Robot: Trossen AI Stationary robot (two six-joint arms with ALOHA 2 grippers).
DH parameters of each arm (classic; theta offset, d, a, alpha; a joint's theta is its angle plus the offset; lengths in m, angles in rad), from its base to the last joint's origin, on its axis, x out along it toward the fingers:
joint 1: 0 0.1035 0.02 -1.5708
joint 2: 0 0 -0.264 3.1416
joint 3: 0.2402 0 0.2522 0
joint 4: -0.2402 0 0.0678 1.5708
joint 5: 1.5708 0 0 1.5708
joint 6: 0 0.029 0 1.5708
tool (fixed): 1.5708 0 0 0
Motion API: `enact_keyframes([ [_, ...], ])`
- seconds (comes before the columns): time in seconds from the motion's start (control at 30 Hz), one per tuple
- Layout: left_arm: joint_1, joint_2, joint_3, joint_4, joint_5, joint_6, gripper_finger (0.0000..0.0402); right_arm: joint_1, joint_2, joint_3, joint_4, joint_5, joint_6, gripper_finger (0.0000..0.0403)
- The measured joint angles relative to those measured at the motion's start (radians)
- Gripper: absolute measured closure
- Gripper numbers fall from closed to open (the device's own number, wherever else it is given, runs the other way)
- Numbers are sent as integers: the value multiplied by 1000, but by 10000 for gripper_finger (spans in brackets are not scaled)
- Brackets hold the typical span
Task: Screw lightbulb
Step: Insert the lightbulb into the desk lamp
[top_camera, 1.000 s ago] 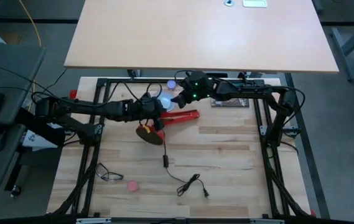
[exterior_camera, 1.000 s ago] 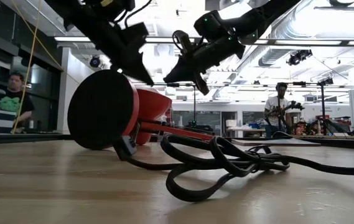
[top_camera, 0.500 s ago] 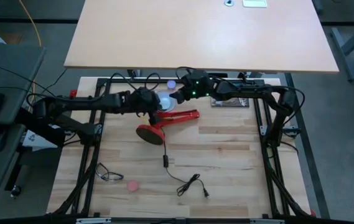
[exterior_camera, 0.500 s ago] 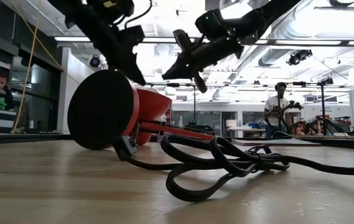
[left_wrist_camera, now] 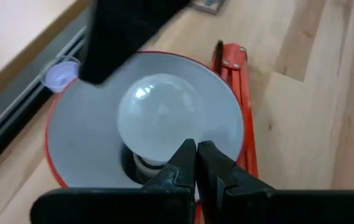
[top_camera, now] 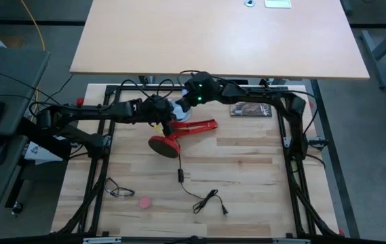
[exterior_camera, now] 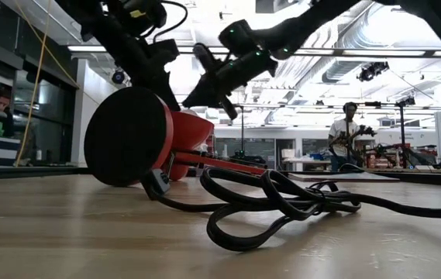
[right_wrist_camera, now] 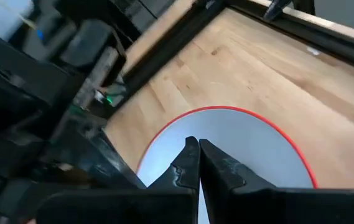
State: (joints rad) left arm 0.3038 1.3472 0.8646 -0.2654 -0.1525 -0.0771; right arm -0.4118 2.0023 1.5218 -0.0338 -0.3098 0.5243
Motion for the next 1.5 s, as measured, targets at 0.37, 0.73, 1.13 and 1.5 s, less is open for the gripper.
enact_keyframes([
  [0.37, 24, 1, 0, 11, -9, -99, 402, -33, 35, 171, -355, 11, -296, 403],
  [0.73, 20, 61, 2, 63, 40, -105, 402, -24, 44, 132, -314, -34, -298, 403],
  [1.13, 9, 57, 2, 61, 11, -103, 401, -15, 45, 131, -331, 127, -305, 403],
  [1.5, -32, 22, 0, 29, 2, -100, 402, -20, 45, 131, -343, 95, -301, 403],
])
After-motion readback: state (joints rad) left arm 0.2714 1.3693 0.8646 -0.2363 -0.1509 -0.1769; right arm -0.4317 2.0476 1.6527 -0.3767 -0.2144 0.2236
